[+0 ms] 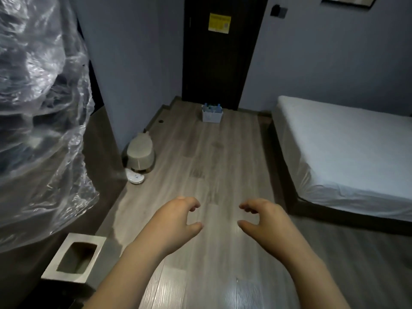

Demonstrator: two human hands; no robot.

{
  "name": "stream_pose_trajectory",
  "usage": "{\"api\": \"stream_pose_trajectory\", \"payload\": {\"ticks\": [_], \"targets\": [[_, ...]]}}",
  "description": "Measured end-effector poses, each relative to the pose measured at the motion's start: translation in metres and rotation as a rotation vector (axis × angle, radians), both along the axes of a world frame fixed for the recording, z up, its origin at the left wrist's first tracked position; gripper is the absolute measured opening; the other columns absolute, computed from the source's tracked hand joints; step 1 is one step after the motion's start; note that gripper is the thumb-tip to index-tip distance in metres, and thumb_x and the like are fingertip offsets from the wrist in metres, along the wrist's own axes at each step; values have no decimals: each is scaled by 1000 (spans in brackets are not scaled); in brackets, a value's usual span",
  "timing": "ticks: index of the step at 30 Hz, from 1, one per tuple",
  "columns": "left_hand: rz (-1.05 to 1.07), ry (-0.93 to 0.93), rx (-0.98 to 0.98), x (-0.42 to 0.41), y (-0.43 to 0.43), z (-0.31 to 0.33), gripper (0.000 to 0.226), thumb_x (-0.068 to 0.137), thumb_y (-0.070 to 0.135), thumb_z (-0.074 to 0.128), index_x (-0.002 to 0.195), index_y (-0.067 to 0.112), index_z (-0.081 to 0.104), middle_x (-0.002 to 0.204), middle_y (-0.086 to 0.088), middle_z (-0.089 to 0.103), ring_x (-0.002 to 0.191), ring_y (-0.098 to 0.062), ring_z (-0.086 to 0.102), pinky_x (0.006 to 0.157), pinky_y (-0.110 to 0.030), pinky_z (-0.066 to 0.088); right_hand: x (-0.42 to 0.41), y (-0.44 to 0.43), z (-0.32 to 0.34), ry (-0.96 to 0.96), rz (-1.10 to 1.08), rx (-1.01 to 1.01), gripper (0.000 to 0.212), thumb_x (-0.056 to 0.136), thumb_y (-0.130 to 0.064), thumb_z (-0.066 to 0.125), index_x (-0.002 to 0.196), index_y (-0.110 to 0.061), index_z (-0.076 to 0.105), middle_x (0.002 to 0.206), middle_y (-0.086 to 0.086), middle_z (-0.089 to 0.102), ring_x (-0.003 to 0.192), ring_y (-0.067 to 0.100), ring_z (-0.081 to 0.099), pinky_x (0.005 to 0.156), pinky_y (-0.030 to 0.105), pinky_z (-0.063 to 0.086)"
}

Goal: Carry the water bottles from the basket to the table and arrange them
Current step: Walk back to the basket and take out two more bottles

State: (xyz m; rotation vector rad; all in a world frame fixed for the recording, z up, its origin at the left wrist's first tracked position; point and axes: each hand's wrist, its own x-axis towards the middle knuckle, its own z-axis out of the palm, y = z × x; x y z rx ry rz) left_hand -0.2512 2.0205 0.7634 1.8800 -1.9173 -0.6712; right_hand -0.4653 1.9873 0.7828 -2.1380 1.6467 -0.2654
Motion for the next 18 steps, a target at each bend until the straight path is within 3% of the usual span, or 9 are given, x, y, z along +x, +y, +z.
{"api": "stream_pose_trajectory", "payload": {"ticks": [10, 18], "targets": [[-49, -62, 53, 16, -170, -15, 44, 84, 39, 61, 125, 27, 52, 122, 10, 54, 112, -8, 52, 87, -22, 44, 13, -160, -23, 20, -7, 81, 43, 86, -32, 64, 127, -27, 55, 124, -8, 58, 110, 6, 56, 85, 14, 41], [-31, -97, 94, 19, -314, -6, 45, 85, 38, 61, 127, 25, 52, 124, 8, 54, 113, -9, 52, 87, -19, 41, 15, -313, -15, 24, 10, 106, 46, 87, -29, 63, 131, -25, 52, 127, -5, 57, 113, 8, 55, 92, 19, 44]]}}
